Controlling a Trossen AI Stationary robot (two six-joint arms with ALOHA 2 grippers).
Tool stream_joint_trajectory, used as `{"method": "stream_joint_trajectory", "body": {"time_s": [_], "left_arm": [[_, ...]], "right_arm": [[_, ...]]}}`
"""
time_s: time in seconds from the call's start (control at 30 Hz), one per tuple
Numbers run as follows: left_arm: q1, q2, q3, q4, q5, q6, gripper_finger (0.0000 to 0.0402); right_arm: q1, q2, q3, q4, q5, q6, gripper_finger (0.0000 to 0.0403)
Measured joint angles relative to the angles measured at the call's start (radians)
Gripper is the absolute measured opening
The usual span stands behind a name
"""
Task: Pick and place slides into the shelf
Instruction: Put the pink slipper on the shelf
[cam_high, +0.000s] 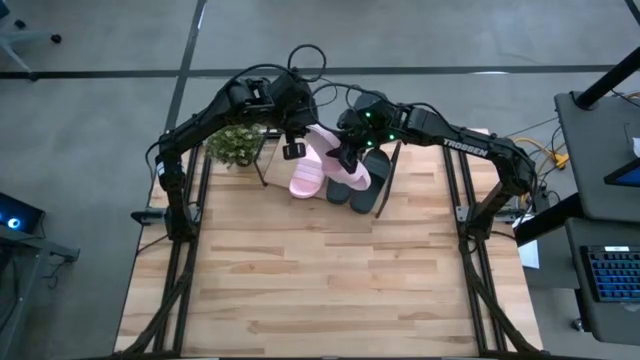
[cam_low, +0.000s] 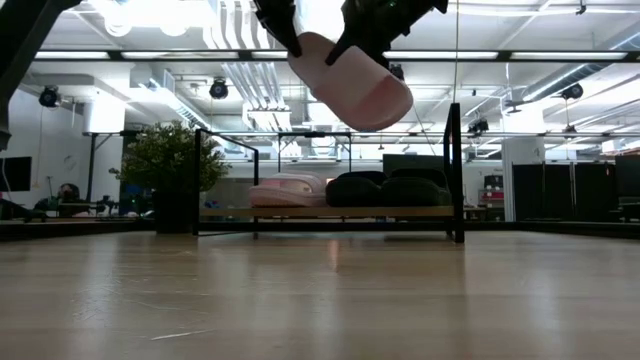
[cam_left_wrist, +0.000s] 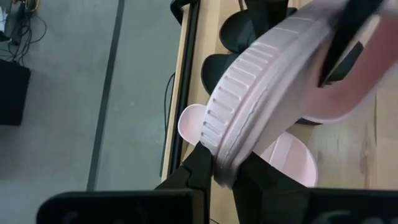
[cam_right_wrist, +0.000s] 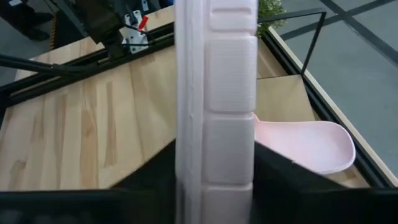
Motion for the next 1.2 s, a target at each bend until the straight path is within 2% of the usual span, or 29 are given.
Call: {"method": "stream_joint_trajectory", "body": {"time_s": [0.13,0.47,0.8,1.2], "left_arm": [[0.000,-0.002,0.000,-0.002,0.003,-0.001,0.0017],[0.000,-0.002,0.000,-0.001,0.004,0.000,0.0017],[-0.001,-0.007,0.001,0.025,0.011,0.000,0.0100],[0.004,-0.043,0.001,0.008,-0.053,-0.023,0.0111]], "right_arm": [[-0.001,0.000,0.000,-0.001,0.008,-0.004,0.0070],[-0.001,-0.001,0.000,0.001,0.006,-0.013,0.0068],[-0.002,-0.030,0.004,0.002,0.030,-0.008,0.0068],[-0.014,-0.059,0.008,-0.009,0.077,0.013,0.0067]]}}
